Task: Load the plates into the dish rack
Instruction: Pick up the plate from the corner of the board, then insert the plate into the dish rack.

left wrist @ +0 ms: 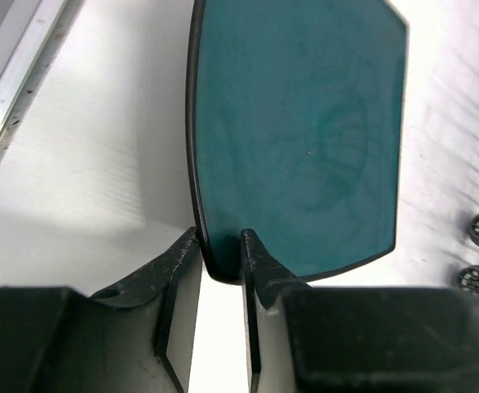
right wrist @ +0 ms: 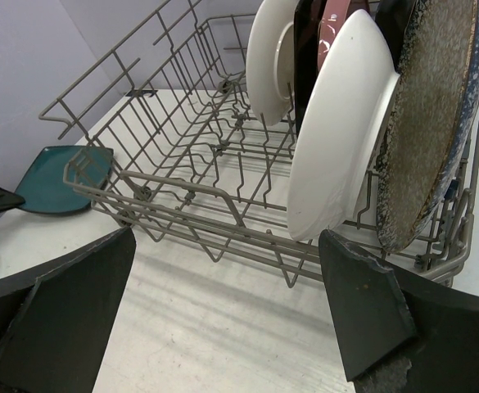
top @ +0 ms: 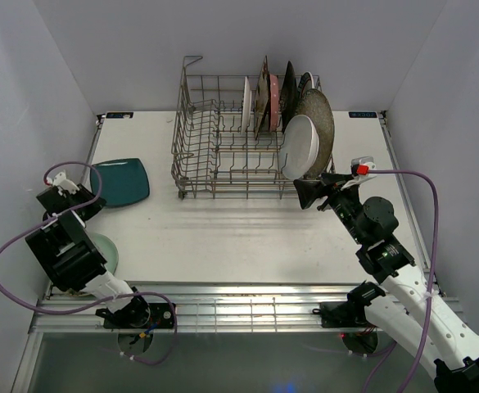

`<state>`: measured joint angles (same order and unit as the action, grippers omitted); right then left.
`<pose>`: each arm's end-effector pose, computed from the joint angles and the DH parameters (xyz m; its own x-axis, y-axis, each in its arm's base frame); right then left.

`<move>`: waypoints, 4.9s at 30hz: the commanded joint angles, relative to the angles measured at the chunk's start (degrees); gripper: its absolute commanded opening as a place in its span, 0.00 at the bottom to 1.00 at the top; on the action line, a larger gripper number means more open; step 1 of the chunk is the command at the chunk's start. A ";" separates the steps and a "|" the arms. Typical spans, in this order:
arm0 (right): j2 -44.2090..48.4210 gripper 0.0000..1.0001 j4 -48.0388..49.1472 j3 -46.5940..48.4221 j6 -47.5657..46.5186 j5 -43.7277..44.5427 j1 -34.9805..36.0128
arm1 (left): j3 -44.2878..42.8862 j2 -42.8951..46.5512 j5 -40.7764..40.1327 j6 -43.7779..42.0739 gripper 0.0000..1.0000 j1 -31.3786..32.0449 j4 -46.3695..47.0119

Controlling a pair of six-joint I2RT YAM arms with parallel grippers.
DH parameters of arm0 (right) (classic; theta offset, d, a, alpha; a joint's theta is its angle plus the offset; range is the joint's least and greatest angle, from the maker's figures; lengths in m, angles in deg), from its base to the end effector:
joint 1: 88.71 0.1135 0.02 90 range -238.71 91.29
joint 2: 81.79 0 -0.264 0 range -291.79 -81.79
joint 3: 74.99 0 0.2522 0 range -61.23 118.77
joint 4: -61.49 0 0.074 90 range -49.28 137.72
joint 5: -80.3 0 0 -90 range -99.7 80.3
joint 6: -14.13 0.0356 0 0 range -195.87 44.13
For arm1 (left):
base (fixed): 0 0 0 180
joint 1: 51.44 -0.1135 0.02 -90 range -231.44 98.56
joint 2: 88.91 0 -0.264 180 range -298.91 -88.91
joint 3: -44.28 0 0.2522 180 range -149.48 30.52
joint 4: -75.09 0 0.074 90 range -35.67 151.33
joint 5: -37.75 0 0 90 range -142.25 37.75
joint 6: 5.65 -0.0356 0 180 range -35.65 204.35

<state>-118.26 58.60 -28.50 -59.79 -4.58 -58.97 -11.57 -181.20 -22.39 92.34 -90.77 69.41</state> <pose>0.1446 0.0789 0.3279 -0.0120 0.3109 -0.9504 -0.4307 0.8561 0.2855 0.2520 0.1835 0.1571 -0.4771 -0.5467 -0.6881 -0.3335 0.8370 -0.4338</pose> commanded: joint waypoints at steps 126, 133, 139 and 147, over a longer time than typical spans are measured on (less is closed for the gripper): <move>-56.78 0.84 31.84 46.89 21.37 -46.17 12.62 | -44.58 29.98 45.19 32.71 0.00 6.99 -15.90; -57.75 0.68 31.14 48.04 21.01 -44.94 13.59 | -43.61 29.19 44.84 31.83 0.00 7.95 -15.90; -57.84 0.43 30.44 47.95 20.40 -43.97 13.59 | -42.55 29.10 44.40 31.12 0.00 8.74 -15.90; -58.37 0.08 29.03 48.31 20.84 -42.22 13.59 | -41.50 28.39 43.26 30.07 0.00 10.77 -15.90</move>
<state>-176.75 85.85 17.20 -37.12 -47.44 -45.97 -52.96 -153.46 23.91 120.74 -80.74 52.71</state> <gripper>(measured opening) 0.132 0.033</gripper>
